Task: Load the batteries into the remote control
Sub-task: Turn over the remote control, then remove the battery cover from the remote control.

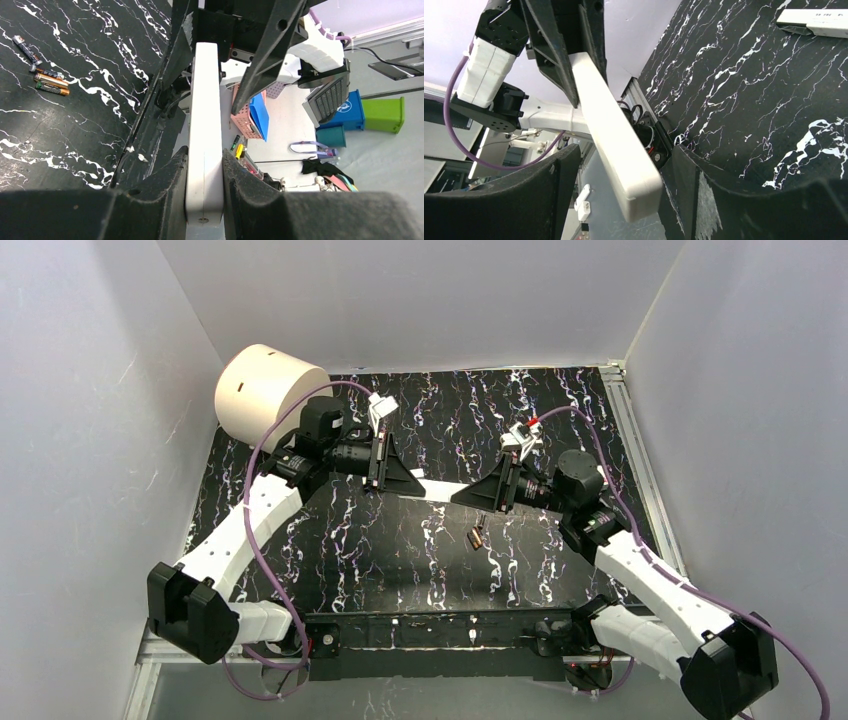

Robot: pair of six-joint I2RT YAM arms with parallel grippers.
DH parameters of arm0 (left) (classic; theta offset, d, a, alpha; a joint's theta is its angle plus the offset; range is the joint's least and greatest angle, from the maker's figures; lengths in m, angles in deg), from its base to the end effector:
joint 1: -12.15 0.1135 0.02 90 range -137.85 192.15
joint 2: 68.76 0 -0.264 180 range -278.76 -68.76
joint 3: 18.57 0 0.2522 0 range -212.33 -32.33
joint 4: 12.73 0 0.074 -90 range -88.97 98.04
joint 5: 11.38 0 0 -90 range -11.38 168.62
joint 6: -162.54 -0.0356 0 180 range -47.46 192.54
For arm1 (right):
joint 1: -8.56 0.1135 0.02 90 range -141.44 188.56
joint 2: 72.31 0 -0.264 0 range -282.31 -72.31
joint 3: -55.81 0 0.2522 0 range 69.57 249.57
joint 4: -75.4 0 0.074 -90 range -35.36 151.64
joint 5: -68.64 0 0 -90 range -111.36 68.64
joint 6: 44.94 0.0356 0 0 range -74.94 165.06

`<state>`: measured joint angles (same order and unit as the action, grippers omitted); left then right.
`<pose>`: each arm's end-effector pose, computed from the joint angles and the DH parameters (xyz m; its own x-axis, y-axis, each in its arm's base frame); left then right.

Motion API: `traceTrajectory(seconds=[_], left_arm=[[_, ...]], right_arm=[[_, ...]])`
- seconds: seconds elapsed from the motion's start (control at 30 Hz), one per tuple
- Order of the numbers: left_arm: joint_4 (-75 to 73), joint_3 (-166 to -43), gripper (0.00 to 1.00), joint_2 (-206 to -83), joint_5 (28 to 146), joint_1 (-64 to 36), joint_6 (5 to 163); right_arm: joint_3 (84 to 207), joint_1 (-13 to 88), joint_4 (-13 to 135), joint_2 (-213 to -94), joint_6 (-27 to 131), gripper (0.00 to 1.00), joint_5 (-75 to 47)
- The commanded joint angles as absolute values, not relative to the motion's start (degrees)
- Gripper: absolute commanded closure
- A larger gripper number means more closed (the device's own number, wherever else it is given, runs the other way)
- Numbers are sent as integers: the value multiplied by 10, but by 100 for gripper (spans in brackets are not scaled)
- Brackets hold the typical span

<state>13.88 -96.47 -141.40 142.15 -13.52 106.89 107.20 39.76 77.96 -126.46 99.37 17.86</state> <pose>0.2350 -0.1483 0.3559 -0.8039 0.1073 -0.5851 0.5947 0.1225 -0.7946 0.1756 0.1326 0.3150 -0.7670 0.2711 -0.5816 -0.5472 0.1970 0.8135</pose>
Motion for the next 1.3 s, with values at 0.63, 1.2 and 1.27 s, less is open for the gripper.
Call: traceTrajectory(seconds=[0.63, 1.2, 1.27], left_arm=[[44, -956, 100, -1407, 1512, -116, 1146], [-26, -933, 100, -1397, 1507, -64, 1212], [-26, -930, 100, -1398, 1506, -62, 1211]], right_arm=[[1031, 397, 1013, -1296, 1138, 51, 168], [1030, 396, 1087, -1310, 1146, 70, 209], [1032, 397, 1080, -1319, 1148, 70, 205]])
